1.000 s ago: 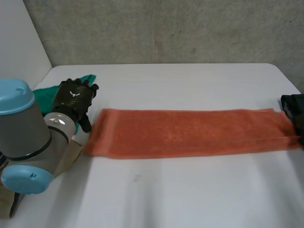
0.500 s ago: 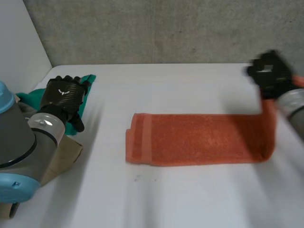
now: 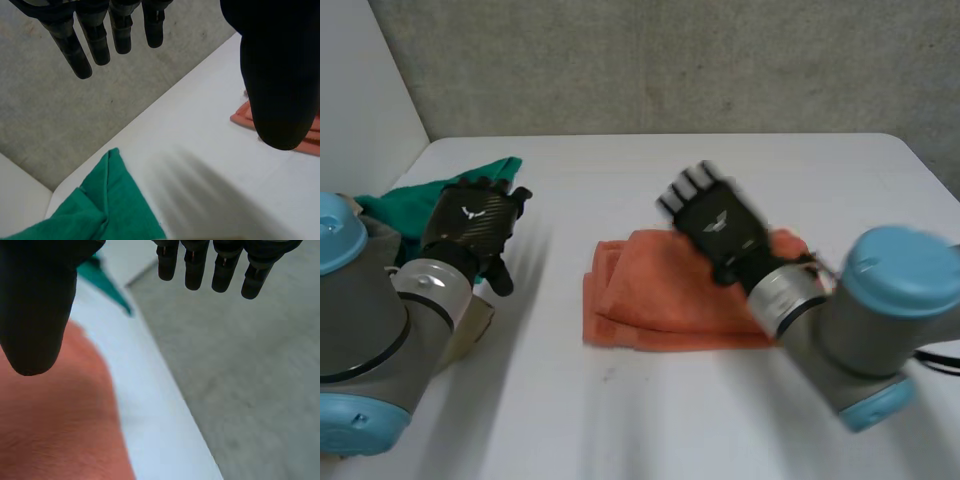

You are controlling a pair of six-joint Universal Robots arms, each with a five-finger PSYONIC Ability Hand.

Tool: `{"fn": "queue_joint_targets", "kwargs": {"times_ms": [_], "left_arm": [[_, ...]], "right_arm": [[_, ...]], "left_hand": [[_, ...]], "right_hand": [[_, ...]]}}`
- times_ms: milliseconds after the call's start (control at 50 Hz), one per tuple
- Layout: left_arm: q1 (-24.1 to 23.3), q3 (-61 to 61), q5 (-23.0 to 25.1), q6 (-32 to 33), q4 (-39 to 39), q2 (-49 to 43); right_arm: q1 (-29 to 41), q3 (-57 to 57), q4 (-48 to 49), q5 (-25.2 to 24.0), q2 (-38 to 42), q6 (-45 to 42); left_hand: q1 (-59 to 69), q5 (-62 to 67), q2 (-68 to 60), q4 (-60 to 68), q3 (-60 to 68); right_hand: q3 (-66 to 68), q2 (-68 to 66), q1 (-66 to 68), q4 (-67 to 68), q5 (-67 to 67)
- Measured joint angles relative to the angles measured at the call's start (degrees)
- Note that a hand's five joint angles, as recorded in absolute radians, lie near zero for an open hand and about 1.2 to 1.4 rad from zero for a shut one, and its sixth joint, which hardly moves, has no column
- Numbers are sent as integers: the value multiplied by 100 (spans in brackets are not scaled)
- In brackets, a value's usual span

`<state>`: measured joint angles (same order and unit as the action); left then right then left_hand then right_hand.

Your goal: Fold the laundry.

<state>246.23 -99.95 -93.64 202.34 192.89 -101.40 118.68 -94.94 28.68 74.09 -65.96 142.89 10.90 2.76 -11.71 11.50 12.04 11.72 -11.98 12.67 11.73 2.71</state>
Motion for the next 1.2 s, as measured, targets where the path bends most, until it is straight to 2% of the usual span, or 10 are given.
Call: {"fn": "queue_joint_targets", "kwargs": {"times_ms": [120, 300, 400, 440, 500, 720, 940, 980, 1100, 1200], "left_arm": [[-357, 145, 54, 8, 116, -137], [-1104, 492, -54, 56, 227, -543], [-1210, 560, -206, 44, 186, -597], [-1177, 542, -233, 34, 171, -563], [-1082, 488, -237, 15, 159, -477], [-524, 153, -66, -113, 167, 107], [-138, -60, -6, -338, 175, 342], [-99, -69, -3, -403, 188, 331], [-108, 49, 21, -529, 271, 252], [-303, 398, 145, -652, 444, 29]], "right_arm": [[-736, -318, -671, -108, -764, 1404], [-1656, -759, -2030, -317, -665, 1111], [-2084, -825, -2078, -281, -164, 636], [-2185, -756, -2006, -218, 40, 466], [-2215, -607, -1893, -57, 219, 307], [-924, -257, -674, 651, -454, 54], [1060, 122, -81, -769, 448, -280], [1205, 409, -433, -895, 791, -240], [1045, 1009, -1175, -688, 1103, 473], [564, 1137, -1344, -94, 671, 1962]], "left_hand": [[0, 0, 0, 0, -5], [0, 0, 0, 0, -5], [0, 0, 0, 0, -5], [0, 0, 0, 0, 0], [0, 0, 0, 0, -5], [0, 0, 0, 0, -5], [0, 0, 0, 0, -5], [0, 1, 0, 0, -5], [0, 1, 0, 0, -5], [0, 1, 0, 0, 0]], "right_hand": [[0, 0, 0, 0, 0], [151, -127, 104, 158, 125], [2469, -2472, 2404, 2470, 2289], [4777, -4828, 4646, 4792, 4684], [5546, -5527, 4968, 5578, 5353], [5611, -5534, 4969, 5676, 5500], [5619, -5534, 5010, 5681, 5519], [5131, -5087, 4907, 5142, 5090], [571, -481, 413, 550, 450], [4, -2, 5, -1, -2]]}}
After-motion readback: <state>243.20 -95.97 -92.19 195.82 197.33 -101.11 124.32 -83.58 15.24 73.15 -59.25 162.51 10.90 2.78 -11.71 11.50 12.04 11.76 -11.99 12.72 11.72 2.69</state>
